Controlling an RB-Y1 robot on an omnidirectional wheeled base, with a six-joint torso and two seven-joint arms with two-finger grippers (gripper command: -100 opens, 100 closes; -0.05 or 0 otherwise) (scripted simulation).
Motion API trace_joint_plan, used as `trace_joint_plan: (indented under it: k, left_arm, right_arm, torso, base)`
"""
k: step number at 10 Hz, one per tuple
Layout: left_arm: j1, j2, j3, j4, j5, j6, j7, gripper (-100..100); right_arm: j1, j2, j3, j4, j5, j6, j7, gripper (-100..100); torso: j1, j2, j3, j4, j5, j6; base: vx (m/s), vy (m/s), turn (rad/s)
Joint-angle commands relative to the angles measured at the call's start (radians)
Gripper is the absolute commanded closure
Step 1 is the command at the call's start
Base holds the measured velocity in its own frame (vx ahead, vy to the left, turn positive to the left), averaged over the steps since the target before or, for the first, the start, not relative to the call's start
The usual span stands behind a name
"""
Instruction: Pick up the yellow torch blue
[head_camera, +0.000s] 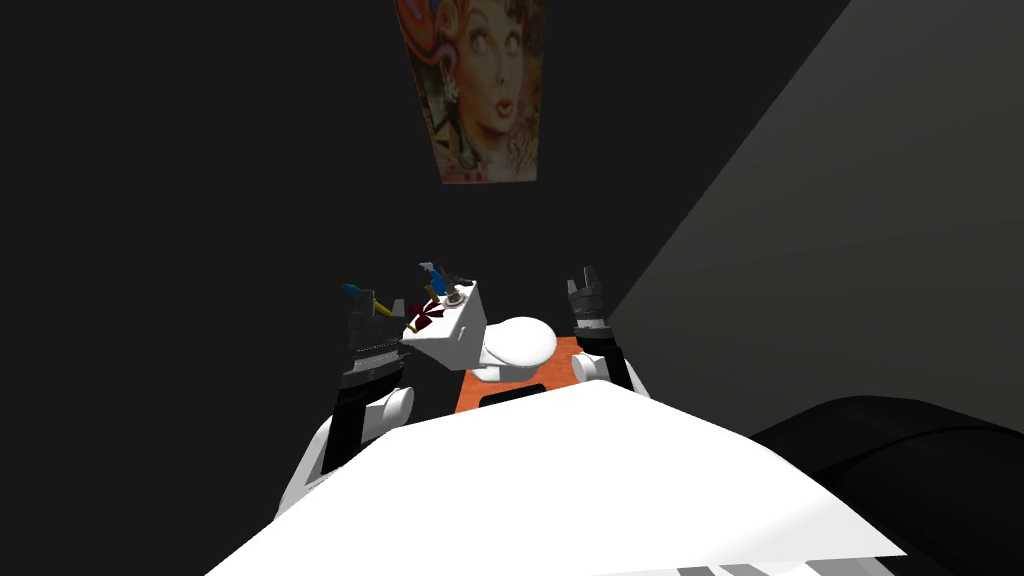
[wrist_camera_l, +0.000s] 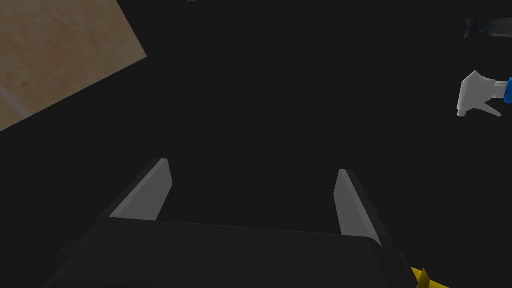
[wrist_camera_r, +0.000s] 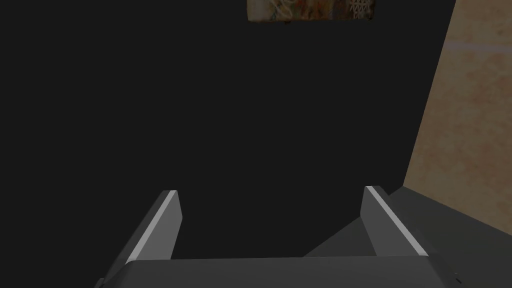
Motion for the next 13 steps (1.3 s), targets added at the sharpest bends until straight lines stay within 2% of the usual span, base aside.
trace_joint_plan:
  k: [1,2,4,5,6,7,8,9,10,11,12,13]
  left_arm:
    - [-0.045,0.028,0.050,0.050,0.006,-0.025,-0.007,-100]
    - [-0.045,0.028,0.055,0.055,0.006,-0.025,-0.007,-100]
    - [-0.111,0.049,0.122,0.120,0.019,-0.060,-0.019,-100]
    - [-0.115,0.049,0.130,0.136,0.019,-0.060,-0.019,-100]
    - [-0.154,0.057,0.171,0.170,0.028,-0.079,-0.025,-100]
    - [-0.154,0.057,0.171,0.180,0.028,-0.079,-0.025,-100]
    - [-0.196,0.063,0.212,0.220,0.040,-0.099,-0.033,-100]
    - [-0.220,0.068,0.241,0.252,0.054,-0.120,-0.041,-100]
    - [-0.241,0.068,0.260,0.277,0.054,-0.120,-0.041,-100]
    - [-0.278,0.073,0.299,0.311,0.071,-0.141,-0.049,-100]
    - [-0.288,0.073,0.306,0.328,0.071,-0.141,-0.049,-100]
    - [-0.331,0.077,0.349,0.371,0.090,-0.163,-0.058,-100]
  right_arm:
    - [0.000,0.000,0.000,0.000,0.000,0.000,0.000,0]
    - [0.000,0.000,0.000,0.000,0.000,0.000,0.000,0]
    - [0.000,0.000,0.000,0.000,0.000,0.000,0.000,0]
    - [0.000,0.000,0.000,0.000,0.000,0.000,0.000,0]
    - [0.000,0.000,0.000,0.000,0.000,0.000,0.000,0]
    - [0.000,0.000,0.000,0.000,0.000,0.000,0.000,0]
    - [0.000,0.000,0.000,0.000,0.000,0.000,0.000,0]
    - [0.000,0.000,0.000,0.000,0.000,0.000,0.000,0]
    - [0.000,0.000,0.000,0.000,0.000,0.000,0.000,0]
    - [0.000,0.000,0.000,0.000,0.000,0.000,0.000,0]
    - [0.000,0.000,0.000,0.000,0.000,0.000,0.000,0]
    - [0.000,0.000,0.000,0.000,0.000,0.000,0.000,0]
  torso:
    - [0.000,0.000,0.000,0.000,0.000,0.000]
    - [0.000,0.000,0.000,0.000,0.000,0.000]
    - [0.002,0.002,0.001,0.000,0.000,0.000]
    - [0.001,0.002,0.001,0.000,0.000,0.000]
    - [0.002,0.001,0.001,0.000,0.000,-0.001]
    - [0.002,0.000,0.000,0.000,0.000,0.000]
    - [0.003,0.000,0.000,0.000,0.001,-0.001]
    - [0.003,0.001,0.001,0.000,0.001,0.000]
    - [0.001,0.001,0.001,0.000,0.000,0.000]
    - [0.003,0.001,0.000,0.000,0.000,-0.001]
    - [0.003,0.001,0.000,0.000,0.001,0.000]
    - [0.005,0.001,0.001,0.000,0.001,-0.001]
  base:
    - [0.006,-0.132,-0.200]
    - [-0.005,-0.101,-0.043]
    - [-0.026,-0.106,-0.148]
    - [-0.002,-0.095,-0.061]
    - [0.018,-0.098,-0.115]
    - [0.004,-0.079,-0.065]
    - [-0.018,-0.084,-0.150]
    - [-0.010,-0.115,-0.233]
    - [0.007,-0.082,-0.059]
    - [0.000,-0.078,-0.129]
    - [-0.002,-0.057,-0.068]
    - [-0.001,-0.071,-0.150]
